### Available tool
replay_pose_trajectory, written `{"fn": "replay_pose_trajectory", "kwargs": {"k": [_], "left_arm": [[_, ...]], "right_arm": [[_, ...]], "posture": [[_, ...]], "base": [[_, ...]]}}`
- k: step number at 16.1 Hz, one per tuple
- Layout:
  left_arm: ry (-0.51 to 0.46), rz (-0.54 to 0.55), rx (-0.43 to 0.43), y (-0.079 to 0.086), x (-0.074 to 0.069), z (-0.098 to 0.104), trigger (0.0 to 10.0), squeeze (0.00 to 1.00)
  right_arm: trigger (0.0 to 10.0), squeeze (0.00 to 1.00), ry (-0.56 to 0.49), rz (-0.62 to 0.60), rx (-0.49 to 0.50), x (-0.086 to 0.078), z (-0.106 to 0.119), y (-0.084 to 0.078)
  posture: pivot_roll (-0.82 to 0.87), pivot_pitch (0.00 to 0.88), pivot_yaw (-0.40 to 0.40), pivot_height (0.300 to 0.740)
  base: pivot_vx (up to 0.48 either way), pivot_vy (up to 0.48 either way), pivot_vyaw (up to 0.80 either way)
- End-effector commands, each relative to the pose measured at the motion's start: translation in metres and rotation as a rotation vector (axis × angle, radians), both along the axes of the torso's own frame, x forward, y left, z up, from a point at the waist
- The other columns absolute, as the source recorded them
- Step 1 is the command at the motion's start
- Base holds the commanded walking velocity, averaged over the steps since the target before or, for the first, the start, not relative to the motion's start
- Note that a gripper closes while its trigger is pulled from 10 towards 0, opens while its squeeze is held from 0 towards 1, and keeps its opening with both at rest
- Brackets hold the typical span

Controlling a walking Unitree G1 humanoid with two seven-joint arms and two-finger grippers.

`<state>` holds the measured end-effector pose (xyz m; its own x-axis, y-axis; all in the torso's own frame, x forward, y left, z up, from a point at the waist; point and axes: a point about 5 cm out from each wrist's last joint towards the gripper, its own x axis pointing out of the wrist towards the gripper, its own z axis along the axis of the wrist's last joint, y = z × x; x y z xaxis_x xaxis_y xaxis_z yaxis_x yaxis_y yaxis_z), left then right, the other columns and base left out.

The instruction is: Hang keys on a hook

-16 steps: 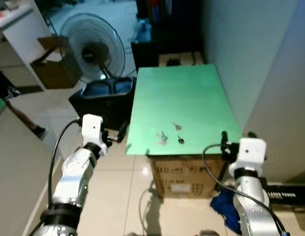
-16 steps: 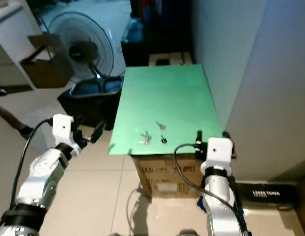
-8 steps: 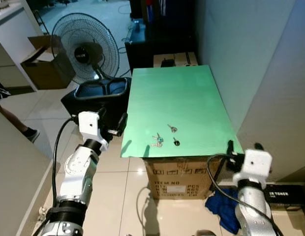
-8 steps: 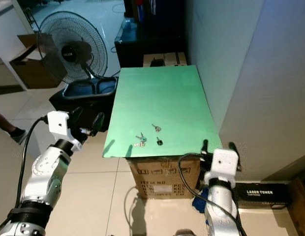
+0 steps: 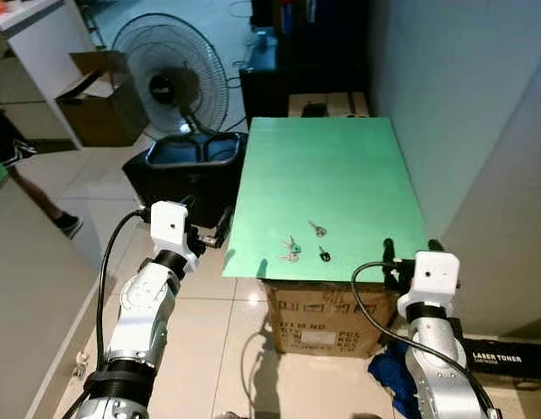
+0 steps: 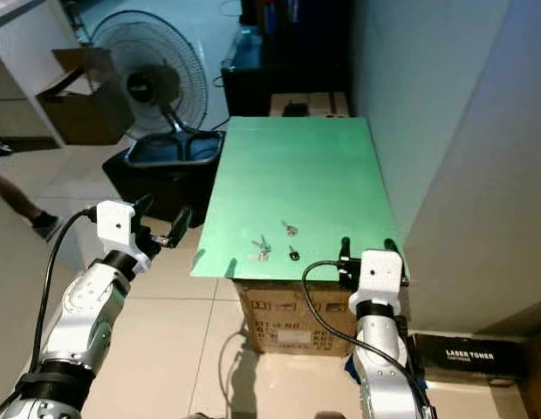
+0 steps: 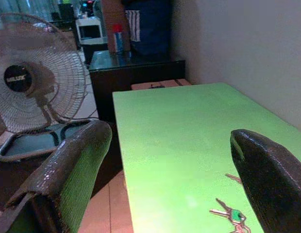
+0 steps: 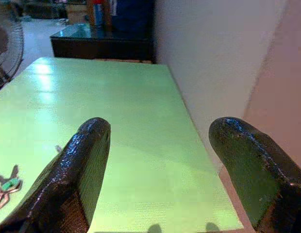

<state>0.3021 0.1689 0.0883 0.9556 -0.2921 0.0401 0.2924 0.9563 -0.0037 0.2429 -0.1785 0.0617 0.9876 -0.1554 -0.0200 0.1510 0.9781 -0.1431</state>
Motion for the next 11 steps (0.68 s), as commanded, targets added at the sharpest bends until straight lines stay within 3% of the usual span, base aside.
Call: {"fn": "replay_pose_trajectory", "kwargs": {"k": [1,7,9,11], "left_arm": [[0.027,0.015,0.016,-0.001,-0.004,-0.008,10.0,0.0],[0.064,0.016,-0.014,-0.02,0.0,-0.015,10.0,0.0],[0.115,0.005,0.07,-0.025,0.003,-0.021,10.0,0.0],[0.126,0.017,0.06,-0.022,0.005,-0.02,10.0,0.0]], "right_arm": [[10.0,0.0,-0.022,0.032,-0.016,0.006,0.01,0.0],[10.0,0.0,-0.002,0.063,-0.061,0.01,0.015,-0.009],[10.0,0.0,0.012,0.076,-0.055,0.009,0.012,-0.003],[10.0,0.0,0.027,0.084,-0.044,0.005,0.007,0.003]], "posture": [[-0.2,0.0,0.071,0.74],[-0.22,0.0,0.05,0.74],[-0.22,0.0,0.068,0.74],[-0.22,0.0,0.082,0.74]], "base": [[0.0,-0.48,0.0],[0.0,-0.48,0.0],[0.0,0.0,0.0],[0.0,0.0,0.0]]}}
